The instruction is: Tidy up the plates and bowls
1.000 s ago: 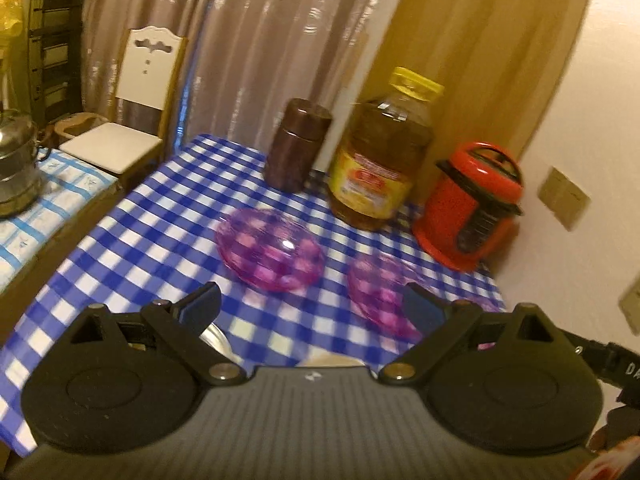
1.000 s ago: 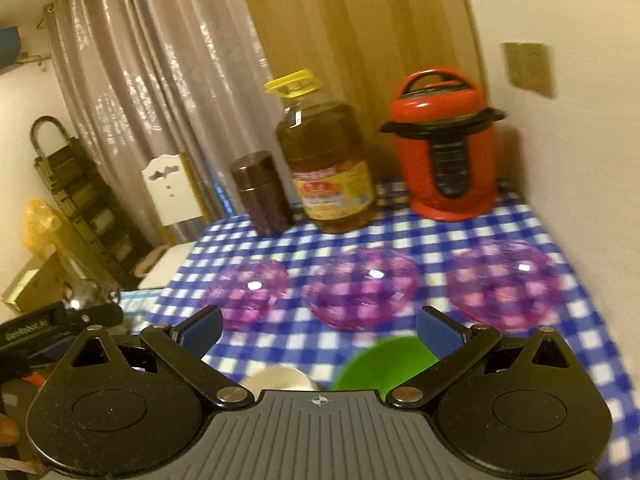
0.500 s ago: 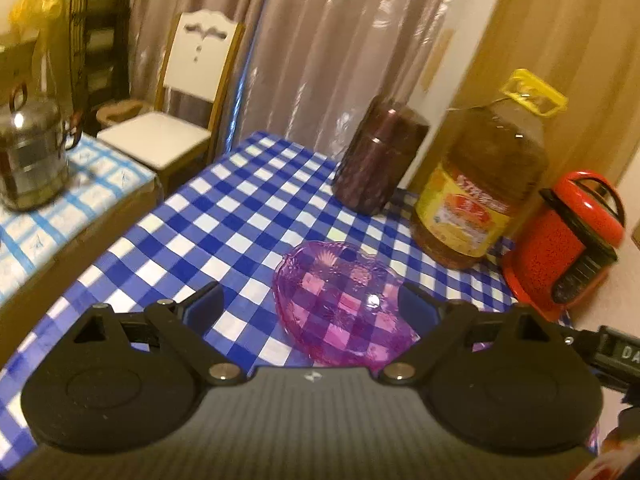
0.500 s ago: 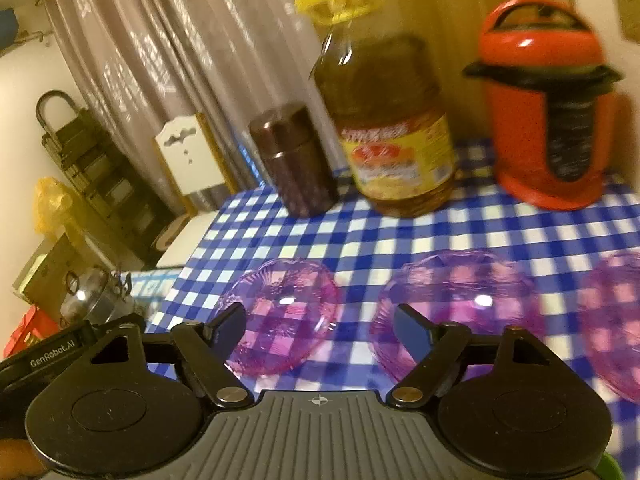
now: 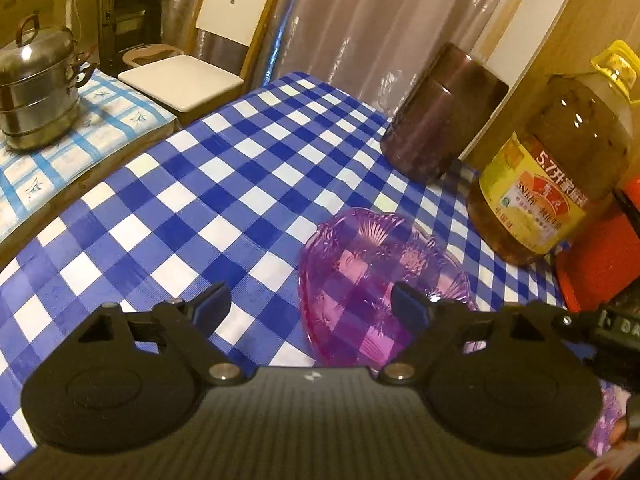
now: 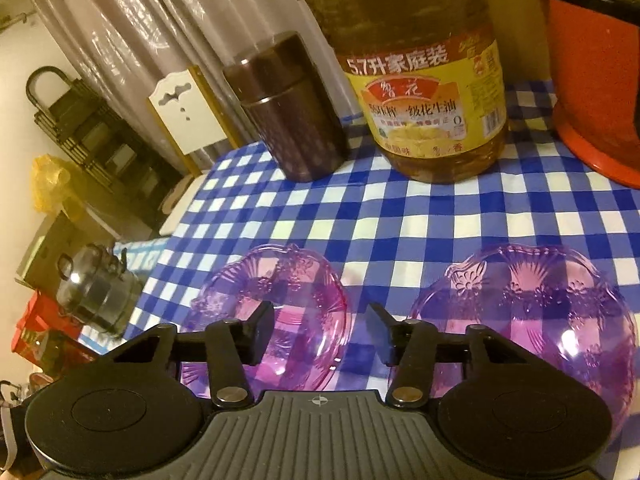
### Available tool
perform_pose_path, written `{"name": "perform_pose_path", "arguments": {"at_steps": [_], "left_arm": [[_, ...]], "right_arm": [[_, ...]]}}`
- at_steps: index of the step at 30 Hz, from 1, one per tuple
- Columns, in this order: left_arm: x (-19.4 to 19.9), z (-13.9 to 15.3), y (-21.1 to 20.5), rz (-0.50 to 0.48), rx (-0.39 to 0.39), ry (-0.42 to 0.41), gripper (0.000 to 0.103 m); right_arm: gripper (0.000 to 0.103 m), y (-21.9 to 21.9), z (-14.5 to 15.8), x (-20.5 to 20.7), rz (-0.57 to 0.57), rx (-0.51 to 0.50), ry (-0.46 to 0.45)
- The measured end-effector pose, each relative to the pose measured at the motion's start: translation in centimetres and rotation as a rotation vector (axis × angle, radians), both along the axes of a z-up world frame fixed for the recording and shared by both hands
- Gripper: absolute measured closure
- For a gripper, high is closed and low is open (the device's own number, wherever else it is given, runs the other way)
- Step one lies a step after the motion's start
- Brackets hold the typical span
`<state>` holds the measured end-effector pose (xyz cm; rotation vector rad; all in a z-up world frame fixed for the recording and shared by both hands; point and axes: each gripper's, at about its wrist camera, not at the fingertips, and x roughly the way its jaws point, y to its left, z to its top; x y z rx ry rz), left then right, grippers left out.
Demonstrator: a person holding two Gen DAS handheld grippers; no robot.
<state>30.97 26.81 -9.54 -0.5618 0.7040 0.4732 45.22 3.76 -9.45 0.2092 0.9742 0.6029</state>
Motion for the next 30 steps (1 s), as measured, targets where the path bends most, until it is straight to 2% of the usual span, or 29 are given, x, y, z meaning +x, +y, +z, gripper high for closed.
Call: {"name": "perform_pose_path", "arguments": {"at_steps": [4,8,12,15,20,22,26,30], "left_arm": [[0.2,-0.6,0.5,0.001,0.002,0.002,0.020],[0.5,-1.7,1.5,0.006,-0.070,0.000,0.028],[0.6,-2.3,2.0,0.005,-0.075,0.009,0.031],[0.7,-2.6,2.3,0.001,-0.107,-0.011,0.032],[0.8,-3.4,3.0,0.024,-0.162,-0.014,0.045],[0.9,-3.4,2.9,0.013,-0.165,-0.015,0.048],[1.4,-3.6,2.4,-0.013,-0.166,-0.009,0.057],[1.6,-3.8,2.2,-0.027,-0.166,0.000,0.065]], "right_arm": [[0.060,0.7,-1.0,1.7,0.005,0.005,0.020],[0.064,1.4,-2.1,2.4,0.001,-0.025,0.047],[0.068,1.8,-3.0,2.7,0.004,-0.051,0.063],[0.069,1.9,-3.6,2.8,0.003,-0.063,0.064],[0.069,2.1,-4.3,2.9,0.001,-0.081,0.069],[0.070,2.2,-4.5,2.9,0.004,-0.084,0.073],[0.078,2.6,-4.9,2.8,0.011,-0.093,0.075],[0.079,2.8,-4.9,2.7,0.016,-0.099,0.072]]}}
